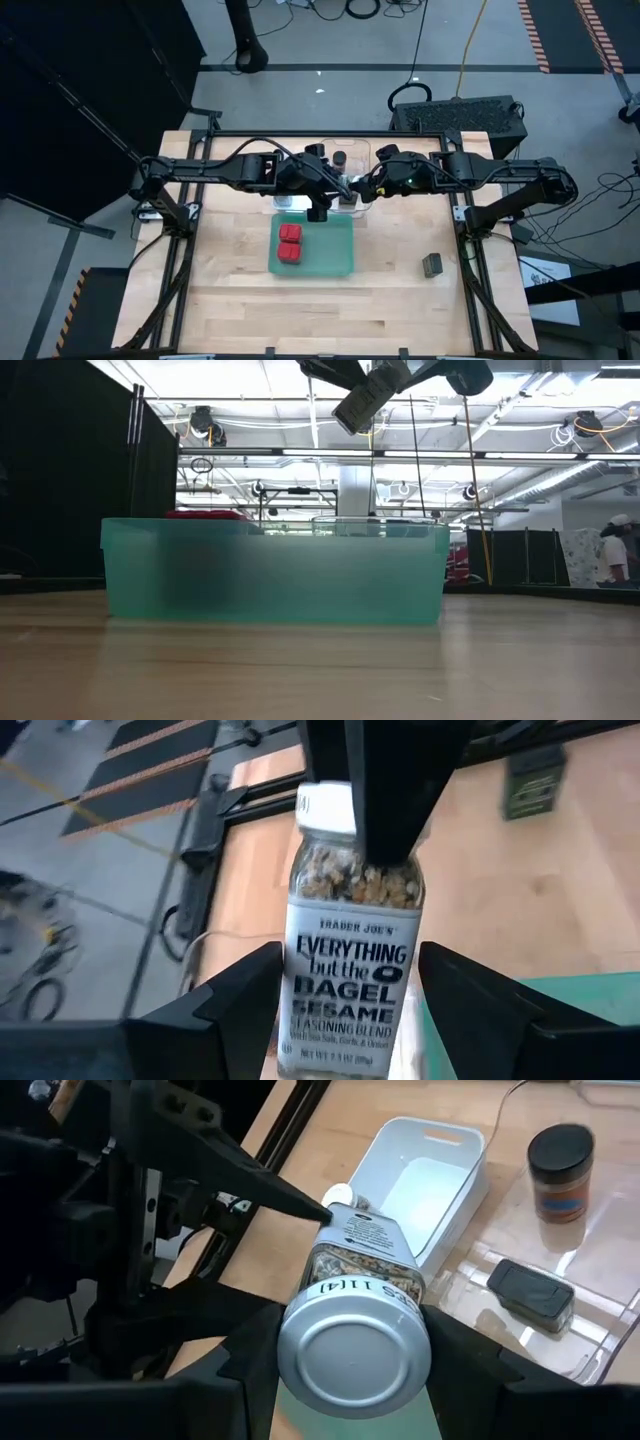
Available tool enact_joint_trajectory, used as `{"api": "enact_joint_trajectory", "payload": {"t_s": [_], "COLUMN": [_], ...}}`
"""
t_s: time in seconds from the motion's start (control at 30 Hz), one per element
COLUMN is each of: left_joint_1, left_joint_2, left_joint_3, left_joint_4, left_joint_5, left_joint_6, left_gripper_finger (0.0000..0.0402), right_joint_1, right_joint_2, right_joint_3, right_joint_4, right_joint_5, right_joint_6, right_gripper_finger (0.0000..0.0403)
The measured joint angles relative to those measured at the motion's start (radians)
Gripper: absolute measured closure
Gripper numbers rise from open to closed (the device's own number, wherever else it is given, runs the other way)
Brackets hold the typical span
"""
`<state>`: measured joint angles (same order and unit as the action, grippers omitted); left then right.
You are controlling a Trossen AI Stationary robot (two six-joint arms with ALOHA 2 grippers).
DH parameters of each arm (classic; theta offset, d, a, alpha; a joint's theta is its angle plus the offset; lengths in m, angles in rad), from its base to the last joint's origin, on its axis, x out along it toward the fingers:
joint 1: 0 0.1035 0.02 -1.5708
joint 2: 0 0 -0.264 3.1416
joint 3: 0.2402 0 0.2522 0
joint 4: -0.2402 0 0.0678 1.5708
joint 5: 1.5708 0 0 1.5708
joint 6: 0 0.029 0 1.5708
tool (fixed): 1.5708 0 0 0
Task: Sort spices by type
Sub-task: Put the white spice bottle into the white bin
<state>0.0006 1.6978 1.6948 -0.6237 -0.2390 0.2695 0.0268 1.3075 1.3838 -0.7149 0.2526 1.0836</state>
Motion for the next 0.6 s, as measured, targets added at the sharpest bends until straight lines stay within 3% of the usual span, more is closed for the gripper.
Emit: {"api": "enact_joint_trajectory", "payload": {"t_s": [0.13,0.6], "left_joint_1": [0.001,0.013], "left_joint_2": [0.000,-0.001], "left_joint_3": [0.000,0.000], "left_joint_4": [-0.047,0.000], "left_joint_5": [-0.076,-0.050], "left_joint_6": [0.001,0.025], "left_gripper_finger": [0.0161,0.0092], "right_joint_1": [-0.007,-0.021], "right_joint_2": [0.000,0.000], "right_joint_3": [0.000,0.000], "right_joint_4": [0.000,0.002], "right_joint_5": [0.004,0.003], "right_joint_6": [0.000,-0.002], "right_gripper_finger": [0.0228,0.0228]}}
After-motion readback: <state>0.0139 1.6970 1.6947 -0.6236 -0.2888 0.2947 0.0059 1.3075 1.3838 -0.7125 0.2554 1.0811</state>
